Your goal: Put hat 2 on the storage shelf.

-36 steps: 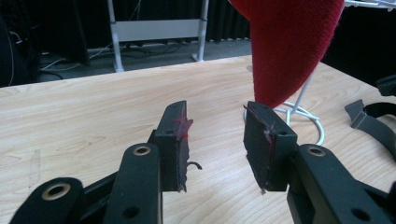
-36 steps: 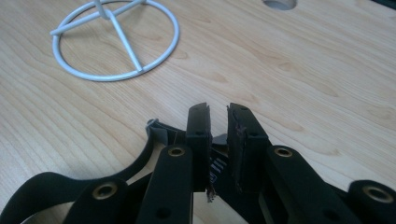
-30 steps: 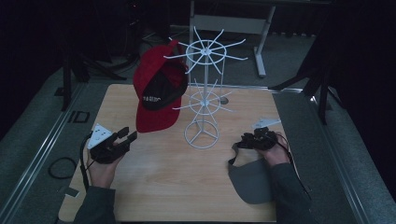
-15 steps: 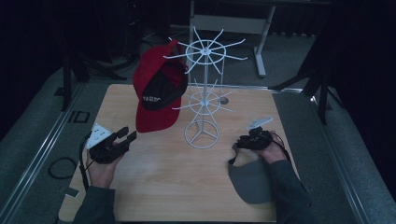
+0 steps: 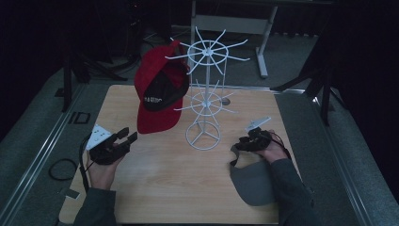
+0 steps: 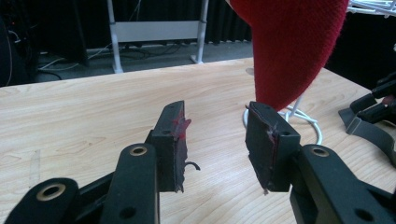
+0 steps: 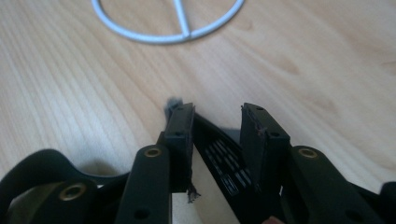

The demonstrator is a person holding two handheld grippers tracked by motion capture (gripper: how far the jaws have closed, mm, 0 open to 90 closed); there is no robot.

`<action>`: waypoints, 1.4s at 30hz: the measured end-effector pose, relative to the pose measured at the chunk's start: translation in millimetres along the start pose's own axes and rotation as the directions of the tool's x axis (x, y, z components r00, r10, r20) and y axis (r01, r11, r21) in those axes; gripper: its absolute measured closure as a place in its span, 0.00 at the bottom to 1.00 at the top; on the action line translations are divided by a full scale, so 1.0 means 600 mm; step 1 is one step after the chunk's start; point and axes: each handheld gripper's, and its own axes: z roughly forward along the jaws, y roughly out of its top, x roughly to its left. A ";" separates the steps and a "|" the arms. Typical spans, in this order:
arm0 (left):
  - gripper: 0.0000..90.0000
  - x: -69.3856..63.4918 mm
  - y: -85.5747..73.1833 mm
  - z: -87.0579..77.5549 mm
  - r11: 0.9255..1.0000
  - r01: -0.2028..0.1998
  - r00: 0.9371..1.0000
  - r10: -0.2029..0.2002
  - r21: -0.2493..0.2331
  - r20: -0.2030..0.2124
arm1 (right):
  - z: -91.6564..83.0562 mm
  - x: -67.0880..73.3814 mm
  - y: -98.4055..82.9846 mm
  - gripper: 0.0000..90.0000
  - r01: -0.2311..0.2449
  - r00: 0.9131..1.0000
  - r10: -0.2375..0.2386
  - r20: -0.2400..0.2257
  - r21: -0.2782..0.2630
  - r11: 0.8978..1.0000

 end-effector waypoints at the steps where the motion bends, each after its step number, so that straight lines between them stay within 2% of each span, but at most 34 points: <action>1: 0.65 0.000 0.000 0.000 1.000 -0.001 1.000 0.001 0.000 0.000 | 0.003 -0.001 -0.001 0.72 0.002 1.000 -0.002 -0.010 0.010 1.000; 7: 0.64 0.001 0.000 0.000 1.000 0.003 1.000 -0.003 -0.001 -0.001 | 0.015 -0.002 -0.004 0.73 0.019 1.000 -0.017 -0.026 0.066 0.998; 8: 0.64 0.000 0.000 0.000 1.000 0.004 1.000 -0.004 0.000 0.000 | 0.018 0.001 -0.004 0.75 0.033 0.999 -0.031 -0.030 0.084 0.996; 12: 0.64 0.000 0.000 0.000 1.000 0.003 1.000 -0.003 -0.001 0.001 | 0.022 0.007 -0.003 0.79 0.050 0.999 -0.050 -0.006 0.098 0.994; 17: 0.64 0.000 0.000 0.000 1.000 0.005 1.000 -0.005 0.000 -0.001 | 0.022 0.014 -0.003 0.97 0.059 0.998 -0.060 0.004 0.101 0.993; 19: 0.64 0.000 0.000 -0.001 1.000 0.008 1.000 -0.008 0.001 -0.002 | 0.022 0.015 -0.004 0.99 0.040 0.999 -0.042 0.017 0.098 0.994; 23: 0.64 0.002 0.001 -0.002 1.000 0.010 1.000 -0.010 -0.004 -0.006 | 0.019 0.011 -0.010 0.99 -0.046 0.998 0.044 0.042 0.052 0.998; 25: 0.64 0.004 0.001 -0.003 1.000 0.016 1.000 -0.016 -0.006 -0.009 | 0.016 0.011 -0.011 0.99 -0.059 0.997 0.057 0.048 0.037 0.998; 26: 0.64 0.004 0.001 -0.003 1.000 0.018 1.000 -0.018 -0.007 -0.008 | 0.005 0.010 -0.012 0.99 -0.085 0.995 0.086 0.058 -0.005 0.996; 27: 0.64 0.004 0.001 -0.003 1.000 0.019 1.000 -0.019 -0.007 -0.009 | 0.005 0.010 -0.012 0.99 -0.085 0.995 0.086 0.058 -0.005 0.996; 28: 0.64 0.004 0.001 -0.002 1.000 0.019 1.000 -0.019 -0.006 -0.009 | -0.006 0.011 -0.010 0.99 -0.102 0.993 0.105 0.061 -0.050 0.993; 30: 0.64 0.003 0.001 -0.002 1.000 0.019 1.000 -0.019 -0.006 -0.009 | -0.017 0.012 -0.009 0.99 -0.113 0.991 0.119 0.063 -0.093 0.989; 31: 0.64 0.003 0.001 -0.002 1.000 0.019 1.000 -0.019 -0.006 -0.009 | -0.017 0.012 -0.009 0.99 -0.113 0.991 0.119 0.063 -0.093 0.989; 32: 0.64 0.003 0.001 -0.002 1.000 0.018 1.000 -0.018 -0.007 -0.010 | -0.029 0.013 -0.007 0.99 -0.126 0.989 0.136 0.065 -0.141 0.982; 34: 0.64 0.003 0.001 -0.003 1.000 0.020 1.000 -0.020 -0.008 -0.010 | -0.036 0.014 -0.006 0.99 -0.134 0.987 0.147 0.064 -0.175 0.975; 35: 0.64 0.003 0.001 -0.003 1.000 0.020 1.000 -0.020 -0.008 -0.010 | -0.036 0.014 -0.006 0.99 -0.134 0.987 0.147 0.064 -0.175 0.975; 36: 0.64 0.004 0.001 -0.003 1.000 0.022 1.000 -0.022 -0.009 -0.010 | -0.044 0.015 -0.006 0.99 -0.144 0.985 0.160 0.059 -0.211 0.967; 37: 0.64 0.004 0.001 -0.003 1.000 0.022 1.000 -0.022 -0.009 -0.010 | -0.044 0.015 -0.006 0.99 -0.144 0.985 0.160 0.059 -0.211 0.967; 38: 0.64 0.005 0.001 -0.004 1.000 0.024 1.000 -0.024 -0.009 -0.012 | -0.051 0.015 -0.005 0.99 -0.157 0.983 0.175 0.050 -0.249 0.956; 42: 0.64 0.005 0.001 -0.004 1.000 0.028 1.000 -0.028 -0.010 -0.013 | -0.065 0.015 -0.003 0.99 -0.185 0.979 0.202 0.023 -0.317 0.930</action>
